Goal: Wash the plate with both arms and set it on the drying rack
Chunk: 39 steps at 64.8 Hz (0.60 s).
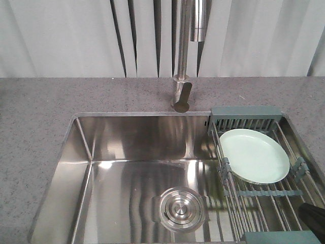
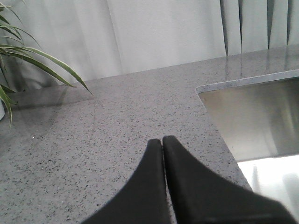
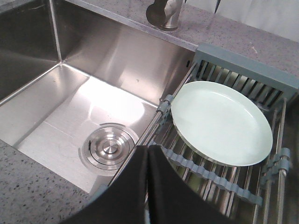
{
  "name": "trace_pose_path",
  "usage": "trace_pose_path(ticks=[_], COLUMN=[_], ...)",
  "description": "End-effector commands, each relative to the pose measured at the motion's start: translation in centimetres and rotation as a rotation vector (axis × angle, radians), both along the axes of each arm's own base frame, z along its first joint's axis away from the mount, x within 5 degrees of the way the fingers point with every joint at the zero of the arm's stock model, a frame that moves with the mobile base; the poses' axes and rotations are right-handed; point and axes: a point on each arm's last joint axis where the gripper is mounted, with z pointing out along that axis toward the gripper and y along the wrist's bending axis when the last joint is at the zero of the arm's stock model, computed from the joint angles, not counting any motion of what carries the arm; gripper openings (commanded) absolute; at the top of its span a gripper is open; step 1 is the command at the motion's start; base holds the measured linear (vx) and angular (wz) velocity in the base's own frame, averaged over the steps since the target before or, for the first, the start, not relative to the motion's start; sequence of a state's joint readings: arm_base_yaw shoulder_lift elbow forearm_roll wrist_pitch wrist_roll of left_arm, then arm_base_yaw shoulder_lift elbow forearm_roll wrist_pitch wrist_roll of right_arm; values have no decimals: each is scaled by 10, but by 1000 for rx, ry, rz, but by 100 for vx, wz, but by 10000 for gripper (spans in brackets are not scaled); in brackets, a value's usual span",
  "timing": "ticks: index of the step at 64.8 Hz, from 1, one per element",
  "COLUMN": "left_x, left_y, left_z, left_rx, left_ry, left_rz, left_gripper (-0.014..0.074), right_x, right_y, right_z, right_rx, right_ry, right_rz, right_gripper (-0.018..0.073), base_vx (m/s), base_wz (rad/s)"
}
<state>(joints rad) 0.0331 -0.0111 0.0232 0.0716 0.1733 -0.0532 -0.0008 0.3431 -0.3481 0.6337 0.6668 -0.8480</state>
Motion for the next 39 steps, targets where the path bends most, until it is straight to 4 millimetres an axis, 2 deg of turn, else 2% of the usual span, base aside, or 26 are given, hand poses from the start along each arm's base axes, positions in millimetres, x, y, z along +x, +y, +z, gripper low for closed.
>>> trace_pose_path(ticks=[1,8,23,39], left_x=[-2,-2,-2,-2], left_y=[0,0,0,0], left_z=[15,15,15,15], left_rx=[-6,-6,-6,-6], left_ry=[-115,-115,-115,-115], left_rz=[-2,-2,-2,-2], left_gripper=[-6,-6,-6,-6], right_x=[-2,-7,-13,-17], right_y=[-1,-3,-23,-31], right_z=[14,11,-15,-43], right_rx=[26,41,240,315], right_ry=[-92,-140,-338,-419], right_rz=[-16,-37,-309,-391], right_gripper=[-4,-4,-4,-4], base_vx=[0,0,0,0], base_wz=[0,0,0,0])
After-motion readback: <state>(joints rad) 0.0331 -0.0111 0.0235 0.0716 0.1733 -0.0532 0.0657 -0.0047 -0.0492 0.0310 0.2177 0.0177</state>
